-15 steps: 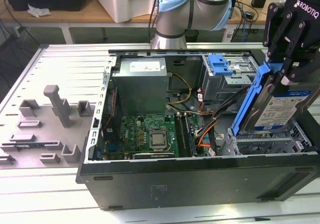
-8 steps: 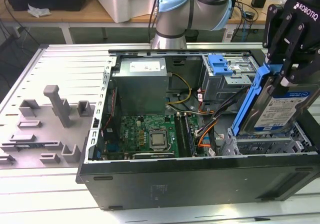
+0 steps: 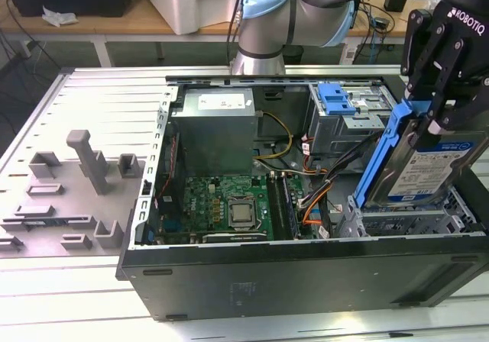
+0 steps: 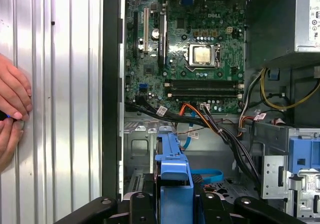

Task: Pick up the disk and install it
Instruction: 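Insert the disk into the insertion slot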

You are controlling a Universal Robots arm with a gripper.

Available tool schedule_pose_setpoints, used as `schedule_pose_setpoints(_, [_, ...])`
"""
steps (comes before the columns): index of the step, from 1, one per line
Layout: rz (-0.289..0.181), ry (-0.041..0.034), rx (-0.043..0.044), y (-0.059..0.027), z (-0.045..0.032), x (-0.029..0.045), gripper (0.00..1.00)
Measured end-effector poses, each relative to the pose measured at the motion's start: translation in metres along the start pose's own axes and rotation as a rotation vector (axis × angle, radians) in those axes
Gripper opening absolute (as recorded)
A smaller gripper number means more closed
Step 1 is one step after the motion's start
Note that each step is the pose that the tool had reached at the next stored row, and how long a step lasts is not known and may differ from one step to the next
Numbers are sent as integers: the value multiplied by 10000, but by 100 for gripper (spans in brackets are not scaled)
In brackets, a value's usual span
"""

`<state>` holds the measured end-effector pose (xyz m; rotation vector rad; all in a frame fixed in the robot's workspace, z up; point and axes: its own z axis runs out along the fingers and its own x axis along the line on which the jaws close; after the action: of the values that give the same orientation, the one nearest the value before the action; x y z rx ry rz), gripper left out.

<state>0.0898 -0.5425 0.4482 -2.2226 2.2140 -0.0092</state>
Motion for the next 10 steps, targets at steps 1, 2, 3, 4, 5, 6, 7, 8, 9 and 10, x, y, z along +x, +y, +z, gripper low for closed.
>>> schedule_pose_setpoints(1, [0,0,0,0,3,1,36])
schedule_pose_setpoints(2, [1,0,0,0,5,1,36])
schedule_pose_setpoints(3, [0,-1,0,0,11,1,36])
schedule_pose_setpoints(4, [0,1,-2,0,15,2,36])
schedule_pose_setpoints(5, [0,1,-1,0,17,2,36])
schedule_pose_setpoints(6, [1,1,0,0,20,2,36])
schedule_pose_setpoints(7, [0,0,0,0,22,3,36])
schedule_pose_setpoints(8, [0,0,0,0,23,3,36])
schedule_pose_setpoints(9, [0,-1,0,0,23,2,36])
schedule_pose_setpoints(10, [0,-1,0,0,23,3,36])
